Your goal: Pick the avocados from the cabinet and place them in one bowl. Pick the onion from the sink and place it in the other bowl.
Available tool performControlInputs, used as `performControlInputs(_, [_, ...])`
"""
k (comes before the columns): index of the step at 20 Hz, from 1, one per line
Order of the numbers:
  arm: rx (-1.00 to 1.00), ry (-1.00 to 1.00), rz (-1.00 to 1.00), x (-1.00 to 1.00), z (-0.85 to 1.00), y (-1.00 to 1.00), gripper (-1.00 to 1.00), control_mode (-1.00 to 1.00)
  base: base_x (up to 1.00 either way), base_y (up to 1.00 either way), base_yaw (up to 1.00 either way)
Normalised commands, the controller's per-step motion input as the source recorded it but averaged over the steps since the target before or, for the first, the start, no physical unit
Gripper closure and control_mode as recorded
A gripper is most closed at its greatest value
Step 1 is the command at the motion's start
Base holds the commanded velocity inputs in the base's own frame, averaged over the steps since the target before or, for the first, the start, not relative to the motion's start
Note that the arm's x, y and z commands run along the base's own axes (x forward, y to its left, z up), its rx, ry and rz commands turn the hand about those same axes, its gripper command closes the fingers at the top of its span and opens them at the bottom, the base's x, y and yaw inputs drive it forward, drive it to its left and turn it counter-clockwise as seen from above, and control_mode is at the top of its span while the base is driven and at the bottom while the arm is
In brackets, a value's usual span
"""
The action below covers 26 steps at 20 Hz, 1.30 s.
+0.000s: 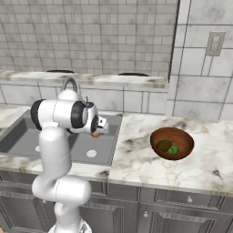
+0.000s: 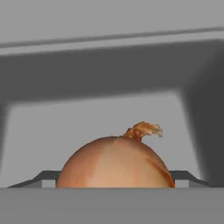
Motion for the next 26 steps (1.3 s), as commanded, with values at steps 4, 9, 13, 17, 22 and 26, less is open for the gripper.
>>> performControlInputs(4, [0.0,0.06,0.0,-0.11,0.63,-0.14,1.0,-1.0,0.0,0.0,0.0])
performControlInputs(9, [0.0,0.1,0.0,-0.25,0.67,0.0,1.0,-1.0,0.0,0.0,0.0])
performControlInputs(13, [0.01,0.08,0.0,-0.43,0.69,0.0,1.0,-1.0,0.0,0.0,0.0])
performControlInputs(17, [0.02,0.07,0.0,-0.51,0.65,0.0,1.0,-1.0,0.0,0.0,0.0])
performControlInputs(22, [0.05,0.01,0.0,-0.55,0.64,-0.01,1.0,-1.0,0.0,0.0,0.0])
performControlInputs(26, [0.01,-0.1,0.0,-0.72,0.38,-0.03,1.0,-1.0,0.0,0.0,0.0])
